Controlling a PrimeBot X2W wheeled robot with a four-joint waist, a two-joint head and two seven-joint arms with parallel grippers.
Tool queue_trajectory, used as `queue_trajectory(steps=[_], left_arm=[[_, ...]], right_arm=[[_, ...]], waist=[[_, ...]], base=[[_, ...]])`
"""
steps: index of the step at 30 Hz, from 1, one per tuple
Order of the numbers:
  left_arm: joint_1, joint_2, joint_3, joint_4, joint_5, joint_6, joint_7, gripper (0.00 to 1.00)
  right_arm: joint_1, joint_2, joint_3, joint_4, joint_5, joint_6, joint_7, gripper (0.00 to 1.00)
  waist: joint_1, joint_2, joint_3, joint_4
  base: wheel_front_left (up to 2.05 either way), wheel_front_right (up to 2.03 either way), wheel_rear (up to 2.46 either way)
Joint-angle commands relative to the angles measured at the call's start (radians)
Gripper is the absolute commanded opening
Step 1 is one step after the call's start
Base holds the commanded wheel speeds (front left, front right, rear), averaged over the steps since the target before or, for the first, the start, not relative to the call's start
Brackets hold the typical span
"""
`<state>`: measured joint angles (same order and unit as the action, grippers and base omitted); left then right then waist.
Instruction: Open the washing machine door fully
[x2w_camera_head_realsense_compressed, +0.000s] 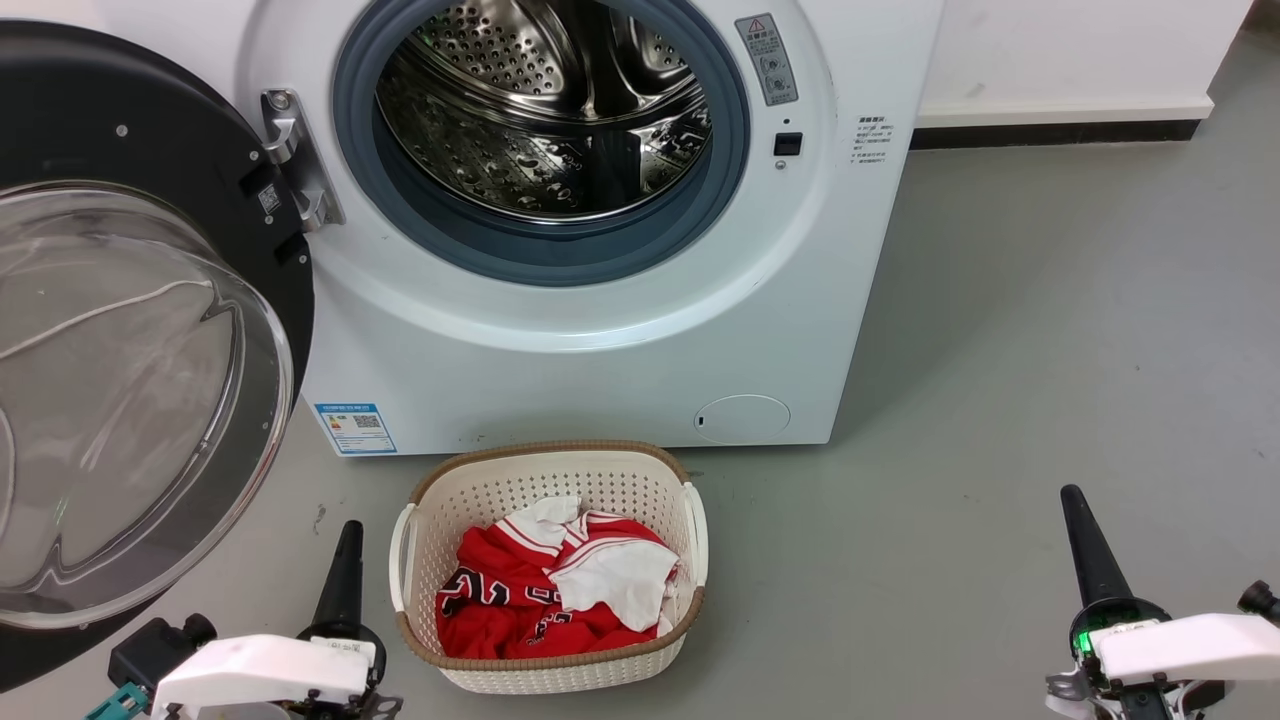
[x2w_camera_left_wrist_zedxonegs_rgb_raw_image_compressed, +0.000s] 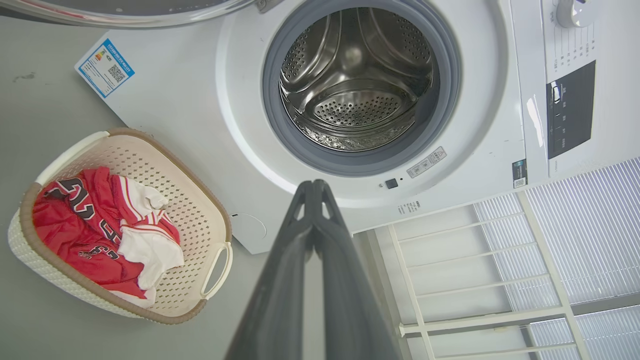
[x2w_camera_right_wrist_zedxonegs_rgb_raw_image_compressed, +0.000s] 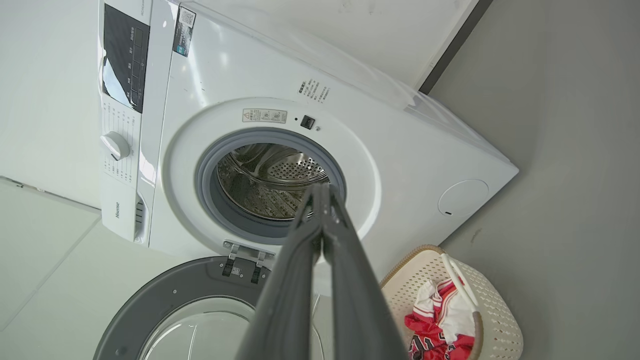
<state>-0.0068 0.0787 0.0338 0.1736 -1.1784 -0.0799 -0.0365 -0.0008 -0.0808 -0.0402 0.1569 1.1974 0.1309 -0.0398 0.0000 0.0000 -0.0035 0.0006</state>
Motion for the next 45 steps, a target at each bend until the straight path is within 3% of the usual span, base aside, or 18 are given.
queue_trajectory(steps=[1, 45], left_arm=[[-0.023, 0.004, 0.003, -0.001, -0.029, -0.011, 0.007, 0.00], [-0.092, -0.003, 0.040, 0.061, -0.398, -0.046, 0.106, 0.00]], right_arm=[[-0.023, -0.006, -0.003, 0.000, 0.028, 0.000, 0.007, 0.00], [-0.098, 0.002, -0.031, 0.075, 0.385, 0.000, 0.108, 0.00]], waist=[[0.0000, 0.0000, 0.000, 0.000], [0.0000, 0.0000, 0.005, 0.000]], base=[[0.00, 0.00, 0.00], [0.00, 0.00, 0.00]])
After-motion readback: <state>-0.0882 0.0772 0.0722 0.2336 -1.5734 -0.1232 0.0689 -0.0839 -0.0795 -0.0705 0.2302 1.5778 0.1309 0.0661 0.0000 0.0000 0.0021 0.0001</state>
